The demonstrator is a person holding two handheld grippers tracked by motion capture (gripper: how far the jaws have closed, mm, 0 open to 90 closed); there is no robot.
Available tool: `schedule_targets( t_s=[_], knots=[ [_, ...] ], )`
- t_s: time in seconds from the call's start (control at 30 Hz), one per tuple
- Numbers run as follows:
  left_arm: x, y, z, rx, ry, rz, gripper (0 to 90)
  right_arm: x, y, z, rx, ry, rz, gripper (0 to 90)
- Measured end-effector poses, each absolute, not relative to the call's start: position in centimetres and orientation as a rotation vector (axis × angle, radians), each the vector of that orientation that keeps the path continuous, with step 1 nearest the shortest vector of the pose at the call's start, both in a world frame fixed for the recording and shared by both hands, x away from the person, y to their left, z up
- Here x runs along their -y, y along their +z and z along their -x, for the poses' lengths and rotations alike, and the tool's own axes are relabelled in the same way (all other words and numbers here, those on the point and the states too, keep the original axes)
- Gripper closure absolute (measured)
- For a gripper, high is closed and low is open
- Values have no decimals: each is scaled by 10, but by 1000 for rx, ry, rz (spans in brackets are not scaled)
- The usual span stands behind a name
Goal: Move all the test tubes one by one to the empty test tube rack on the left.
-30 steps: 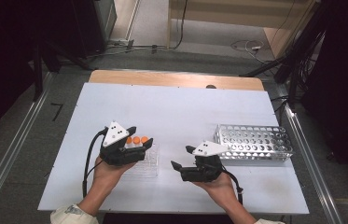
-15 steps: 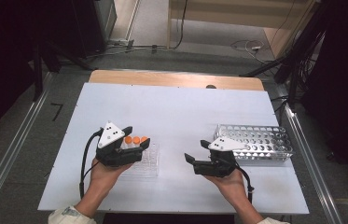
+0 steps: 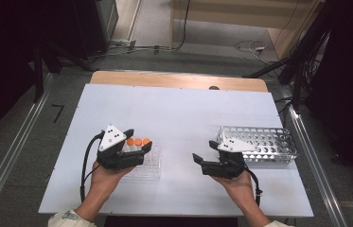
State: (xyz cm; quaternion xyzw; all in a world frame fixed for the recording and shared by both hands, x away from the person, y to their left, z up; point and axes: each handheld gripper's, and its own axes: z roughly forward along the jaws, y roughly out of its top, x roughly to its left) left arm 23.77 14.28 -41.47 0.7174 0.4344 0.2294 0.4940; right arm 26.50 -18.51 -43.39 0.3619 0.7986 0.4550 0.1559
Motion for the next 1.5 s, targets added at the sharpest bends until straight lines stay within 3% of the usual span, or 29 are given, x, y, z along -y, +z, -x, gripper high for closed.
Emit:
schedule_targets(
  t_s=[1.5],
  knots=[
    [-168,-415,-218,-1100,592,-1687,225,223,-432,-260,-2196,1277,-1119,202]
  ],
)
